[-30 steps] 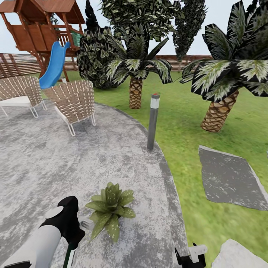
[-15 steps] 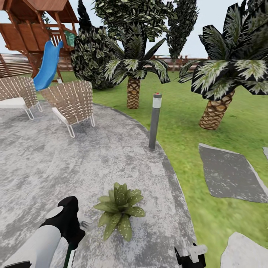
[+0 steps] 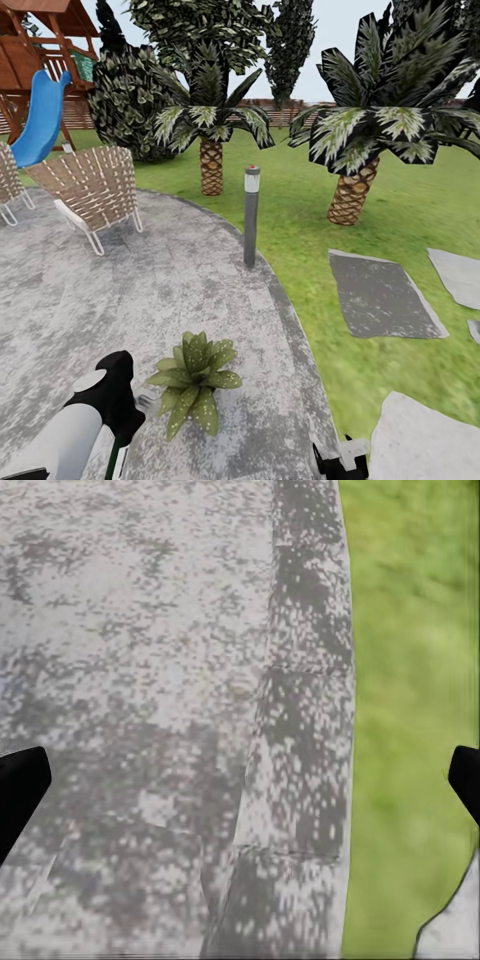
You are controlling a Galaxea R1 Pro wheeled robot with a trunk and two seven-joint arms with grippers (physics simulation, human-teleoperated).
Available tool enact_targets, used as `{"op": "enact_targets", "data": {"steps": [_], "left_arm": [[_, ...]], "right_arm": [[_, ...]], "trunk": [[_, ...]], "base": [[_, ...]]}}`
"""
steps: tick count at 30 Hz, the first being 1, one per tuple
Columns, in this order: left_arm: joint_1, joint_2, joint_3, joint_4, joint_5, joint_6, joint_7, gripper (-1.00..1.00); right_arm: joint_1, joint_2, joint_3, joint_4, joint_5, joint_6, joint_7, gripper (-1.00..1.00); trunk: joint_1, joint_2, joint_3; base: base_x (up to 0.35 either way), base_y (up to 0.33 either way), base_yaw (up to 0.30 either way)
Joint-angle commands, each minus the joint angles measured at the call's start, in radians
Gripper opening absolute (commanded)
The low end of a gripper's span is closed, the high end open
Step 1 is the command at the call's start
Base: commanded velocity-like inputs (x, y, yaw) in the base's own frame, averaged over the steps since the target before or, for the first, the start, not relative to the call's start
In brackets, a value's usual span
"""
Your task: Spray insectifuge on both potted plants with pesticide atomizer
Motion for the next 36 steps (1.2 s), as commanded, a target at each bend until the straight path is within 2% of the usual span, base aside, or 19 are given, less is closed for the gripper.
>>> {"op": "enact_targets", "data": {"steps": [1,10,26,30,36], "left_arm": [[-0.002,0.000,0.004,-0.004,-0.009,0.011,-0.010,-1.00],[-0.006,-0.006,0.001,-0.006,-0.008,0.011,-0.010,-1.00],[-0.004,-0.014,-0.004,0.005,-0.002,0.011,-0.010,-1.00],[-0.004,-0.013,-0.002,0.006,0.001,0.011,-0.010,-1.00],[-0.004,-0.014,-0.002,0.006,0.002,0.011,-0.010,-1.00]], "right_arm": [[-0.001,0.000,-0.005,0.001,0.006,-0.003,0.001,1.00],[-0.001,0.000,-0.005,0.000,0.006,-0.003,0.001,1.00],[-0.001,0.000,-0.006,-0.001,0.006,-0.004,0.001,1.00],[-0.001,0.000,-0.006,-0.001,0.006,-0.003,0.001,1.00],[-0.001,0.000,-0.006,0.001,0.006,-0.003,0.001,1.00]], "trunk": [[0.000,0.000,-0.001],[0.000,0.000,-0.001],[0.000,0.000,-0.001],[0.000,0.000,-0.001],[0.000,0.000,-0.001]], "base": [[0.000,0.077,-0.264],[-0.010,0.251,-0.244],[-0.169,0.249,-0.012],[0.057,0.275,-0.251],[0.011,0.027,-0.295]]}}
